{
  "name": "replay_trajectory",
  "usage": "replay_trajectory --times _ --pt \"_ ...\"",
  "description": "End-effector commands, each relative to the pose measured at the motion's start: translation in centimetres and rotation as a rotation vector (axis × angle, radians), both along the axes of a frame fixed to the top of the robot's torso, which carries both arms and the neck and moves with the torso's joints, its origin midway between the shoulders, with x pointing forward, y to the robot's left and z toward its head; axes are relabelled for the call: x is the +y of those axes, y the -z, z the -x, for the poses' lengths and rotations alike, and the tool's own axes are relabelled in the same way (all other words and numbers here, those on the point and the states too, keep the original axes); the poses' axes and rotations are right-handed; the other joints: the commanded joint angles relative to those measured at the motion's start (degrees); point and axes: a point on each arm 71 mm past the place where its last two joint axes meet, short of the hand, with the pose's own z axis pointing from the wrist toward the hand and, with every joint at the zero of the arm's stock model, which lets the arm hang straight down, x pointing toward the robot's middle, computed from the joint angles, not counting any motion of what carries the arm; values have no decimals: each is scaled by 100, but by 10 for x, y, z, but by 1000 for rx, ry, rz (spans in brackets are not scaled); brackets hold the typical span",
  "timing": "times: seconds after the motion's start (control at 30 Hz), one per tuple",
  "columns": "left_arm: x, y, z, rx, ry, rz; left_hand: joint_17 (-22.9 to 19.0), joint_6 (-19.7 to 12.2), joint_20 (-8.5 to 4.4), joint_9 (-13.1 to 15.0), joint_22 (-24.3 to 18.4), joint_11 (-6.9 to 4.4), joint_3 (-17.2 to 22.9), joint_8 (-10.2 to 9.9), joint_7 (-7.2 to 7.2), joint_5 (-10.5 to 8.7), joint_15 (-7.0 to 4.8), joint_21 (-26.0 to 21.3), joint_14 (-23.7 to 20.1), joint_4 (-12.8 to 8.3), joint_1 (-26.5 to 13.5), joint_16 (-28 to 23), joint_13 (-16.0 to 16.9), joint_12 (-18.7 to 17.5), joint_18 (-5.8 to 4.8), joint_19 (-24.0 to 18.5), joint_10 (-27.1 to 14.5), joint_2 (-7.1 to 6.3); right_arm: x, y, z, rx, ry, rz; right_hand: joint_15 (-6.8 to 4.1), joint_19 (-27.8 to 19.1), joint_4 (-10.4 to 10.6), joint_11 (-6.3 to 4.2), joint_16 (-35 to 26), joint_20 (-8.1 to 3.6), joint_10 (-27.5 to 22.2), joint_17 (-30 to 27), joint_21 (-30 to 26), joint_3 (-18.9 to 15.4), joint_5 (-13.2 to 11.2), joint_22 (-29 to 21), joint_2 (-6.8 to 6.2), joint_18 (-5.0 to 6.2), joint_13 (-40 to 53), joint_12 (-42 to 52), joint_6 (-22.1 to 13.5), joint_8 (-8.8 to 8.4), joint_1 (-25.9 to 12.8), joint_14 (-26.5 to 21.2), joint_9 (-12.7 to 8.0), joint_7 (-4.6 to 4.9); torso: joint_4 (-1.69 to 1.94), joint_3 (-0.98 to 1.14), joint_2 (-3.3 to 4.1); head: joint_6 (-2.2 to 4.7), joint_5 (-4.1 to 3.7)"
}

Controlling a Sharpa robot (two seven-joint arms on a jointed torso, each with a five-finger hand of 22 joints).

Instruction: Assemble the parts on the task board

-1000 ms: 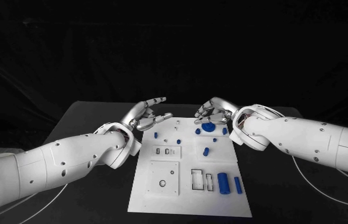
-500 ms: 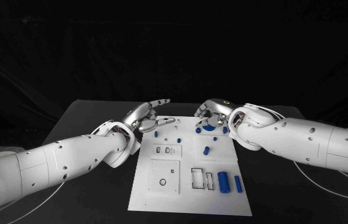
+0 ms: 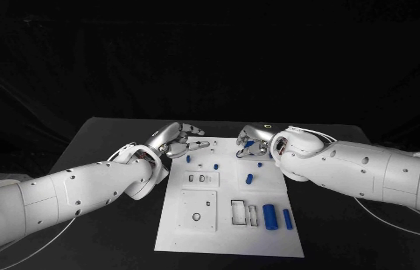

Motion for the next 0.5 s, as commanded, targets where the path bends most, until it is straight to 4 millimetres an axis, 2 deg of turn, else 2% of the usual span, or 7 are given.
replay_trajectory --times 0.03,0.2,0.5 --pt "-2 -1 0 -13 -5 -17 1508 86 9 18 734 18 -38 31 -7 29 37 -41 606 -1 132 15 1016 -29 31 -57 314 -9 -1 4 -1 17 22 67 43 598 -14 2 23 38 29 1508 25 44 -20 1508 48 -38 -2 -35 50 -40 46 596 -9 -12 -1 -2 11 -19 -9" --pt "-1 -1 -1 -15 -8 -20 1508 111 19 33 710 11 -47 59 -15 87 34 -62 606 1 233 15 989 -46 40 -91 299 -12 0 6 -2 26 34 80 45 598 -26 5 23 40 36 1508 25 66 -18 1508 58 -38 -3 -68 53 -61 71 596 -19 -8 -10 -2 3 -55 1" --pt "0 -1 -1 -22 -8 -18 1508 112 22 41 720 7 -50 77 -18 112 31 -61 606 2 278 15 992 -47 39 -79 301 -6 3 11 -4 34 46 89 48 598 -54 7 23 43 63 1508 25 106 -14 1508 70 -38 -2 -121 62 -99 121 596 -37 -9 1 -4 -2 -94 -3"
